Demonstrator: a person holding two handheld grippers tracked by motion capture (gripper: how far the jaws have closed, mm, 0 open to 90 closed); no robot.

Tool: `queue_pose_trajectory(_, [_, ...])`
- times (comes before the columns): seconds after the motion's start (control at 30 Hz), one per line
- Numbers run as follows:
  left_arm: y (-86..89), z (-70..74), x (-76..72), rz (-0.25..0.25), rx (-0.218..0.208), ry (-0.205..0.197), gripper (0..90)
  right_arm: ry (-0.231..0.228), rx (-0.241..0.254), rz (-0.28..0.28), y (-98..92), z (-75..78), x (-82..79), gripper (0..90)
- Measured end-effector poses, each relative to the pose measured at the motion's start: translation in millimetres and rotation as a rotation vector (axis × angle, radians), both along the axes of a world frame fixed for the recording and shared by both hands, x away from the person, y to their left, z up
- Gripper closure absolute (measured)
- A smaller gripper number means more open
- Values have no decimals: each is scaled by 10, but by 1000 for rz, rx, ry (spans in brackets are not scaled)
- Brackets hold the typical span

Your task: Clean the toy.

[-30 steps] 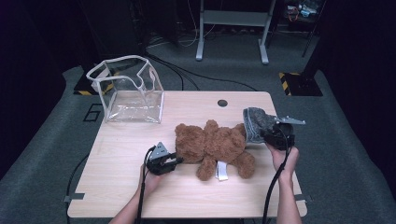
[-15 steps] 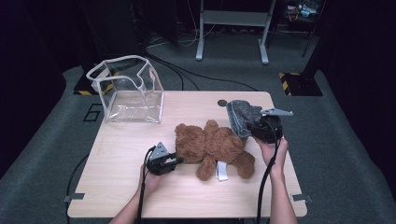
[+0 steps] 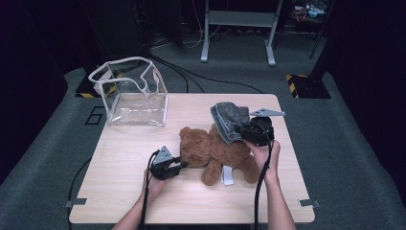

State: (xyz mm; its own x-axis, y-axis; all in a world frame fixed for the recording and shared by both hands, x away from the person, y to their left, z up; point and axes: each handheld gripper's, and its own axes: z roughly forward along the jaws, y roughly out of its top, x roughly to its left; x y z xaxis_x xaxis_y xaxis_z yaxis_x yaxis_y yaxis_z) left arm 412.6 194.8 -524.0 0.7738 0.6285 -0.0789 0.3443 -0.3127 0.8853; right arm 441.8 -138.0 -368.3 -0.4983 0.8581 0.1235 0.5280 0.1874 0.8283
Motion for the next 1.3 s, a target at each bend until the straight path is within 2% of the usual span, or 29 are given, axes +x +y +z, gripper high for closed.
queue_pose_trajectory(0.13, [-3,-1,-7,1,-7,9,684,6,-16,49,212,-22,-18,734])
queue_pose_trajectory(0.3, [0,-2,-10,2,-16,-3,687,25,-56,97,473,-106,-16,730])
queue_pose_trajectory(0.37, [12,2,-8,-7,-8,-9,689,41,-64,107,561,-153,-10,728])
queue_pose_trajectory(0.4, [6,-1,-17,1,-21,4,690,41,-68,115,591,-174,-3,727])
queue_pose_trajectory(0.43, [7,-2,-13,2,-25,-3,690,44,-68,117,618,-191,-2,726])
queue_pose_trajectory(0.47, [18,2,-6,-6,-12,-14,692,48,-69,118,636,-202,-1,726])
queue_pose_trajectory(0.53, [8,-3,-15,7,-35,0,695,50,-63,121,663,-222,0,727])
queue_pose_trajectory(0.83, [16,-2,-8,2,-32,-2,694,64,-43,167,730,-259,-95,728])
queue_pose_trajectory(0.97, [16,-3,-9,4,-33,-7,694,69,-49,196,781,-280,-166,728])
queue_pose_trajectory(1.03, [28,2,0,-7,-19,-16,694,71,-57,210,814,-299,-203,728])
queue_pose_trajectory(1.3, [29,3,-1,-5,-22,-10,693,83,-77,248,877,-374,-314,726])
